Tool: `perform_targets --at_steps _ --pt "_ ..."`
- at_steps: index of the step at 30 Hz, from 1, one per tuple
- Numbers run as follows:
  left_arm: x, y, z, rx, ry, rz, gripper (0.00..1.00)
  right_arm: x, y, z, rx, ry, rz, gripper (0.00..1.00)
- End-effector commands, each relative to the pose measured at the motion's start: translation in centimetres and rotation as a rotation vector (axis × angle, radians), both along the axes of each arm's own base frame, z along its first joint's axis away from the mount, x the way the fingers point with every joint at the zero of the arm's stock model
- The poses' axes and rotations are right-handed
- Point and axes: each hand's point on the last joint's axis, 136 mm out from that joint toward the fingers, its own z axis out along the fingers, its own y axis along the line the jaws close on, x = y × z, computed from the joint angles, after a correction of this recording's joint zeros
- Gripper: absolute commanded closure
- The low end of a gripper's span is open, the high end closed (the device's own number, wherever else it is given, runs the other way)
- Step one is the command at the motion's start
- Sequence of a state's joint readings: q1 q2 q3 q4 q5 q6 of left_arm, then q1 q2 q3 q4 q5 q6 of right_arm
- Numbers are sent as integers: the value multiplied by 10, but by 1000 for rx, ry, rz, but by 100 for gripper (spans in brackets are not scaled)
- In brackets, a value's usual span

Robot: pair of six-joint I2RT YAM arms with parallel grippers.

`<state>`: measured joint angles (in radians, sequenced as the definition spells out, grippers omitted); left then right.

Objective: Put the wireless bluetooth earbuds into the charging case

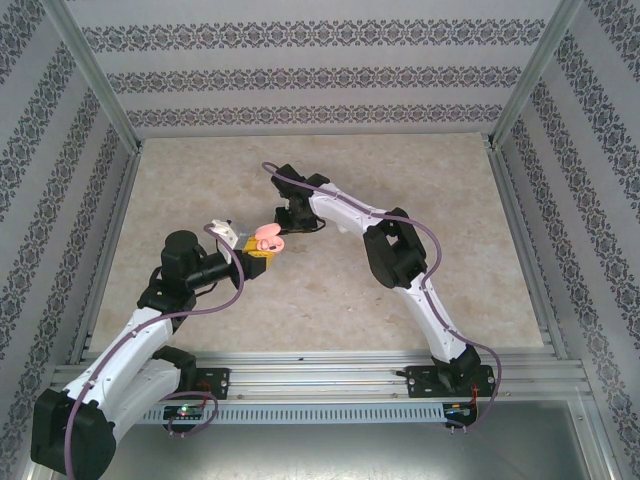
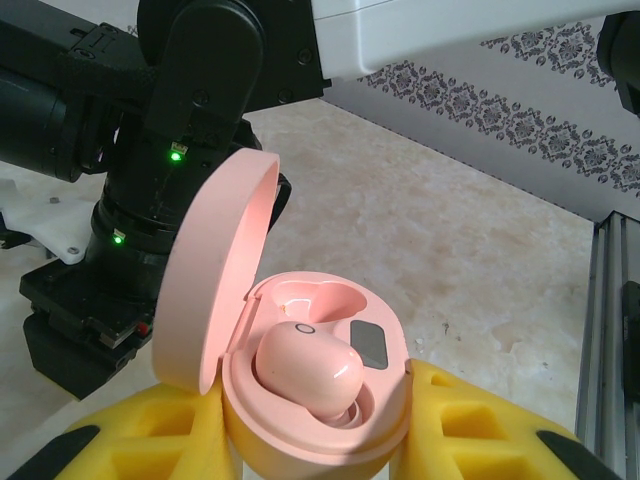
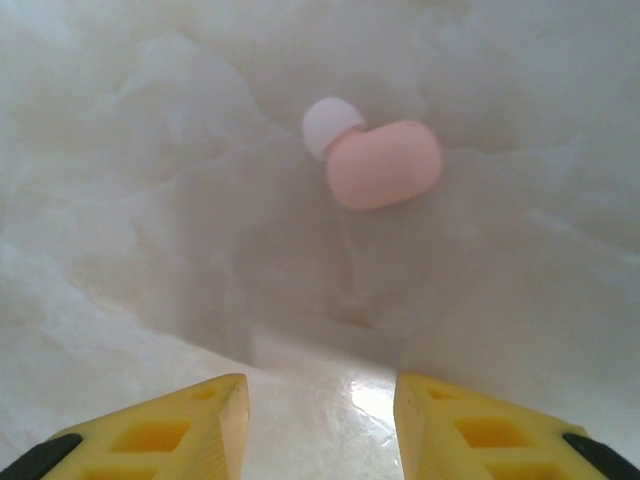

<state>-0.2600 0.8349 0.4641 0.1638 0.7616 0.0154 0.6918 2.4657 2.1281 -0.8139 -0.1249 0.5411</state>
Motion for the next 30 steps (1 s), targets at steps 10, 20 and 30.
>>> perform_targets --at_steps 10,20,30 --pt "0 1 1 -5 -17 0 77 33 2 46 -14 -157 -52 59" --pt "0 2 3 -3 -22 0 77 50 10 40 -149 -270 227 63" --pt "1 1 3 -8 -18 -4 77 44 14 25 -252 -324 449 63"
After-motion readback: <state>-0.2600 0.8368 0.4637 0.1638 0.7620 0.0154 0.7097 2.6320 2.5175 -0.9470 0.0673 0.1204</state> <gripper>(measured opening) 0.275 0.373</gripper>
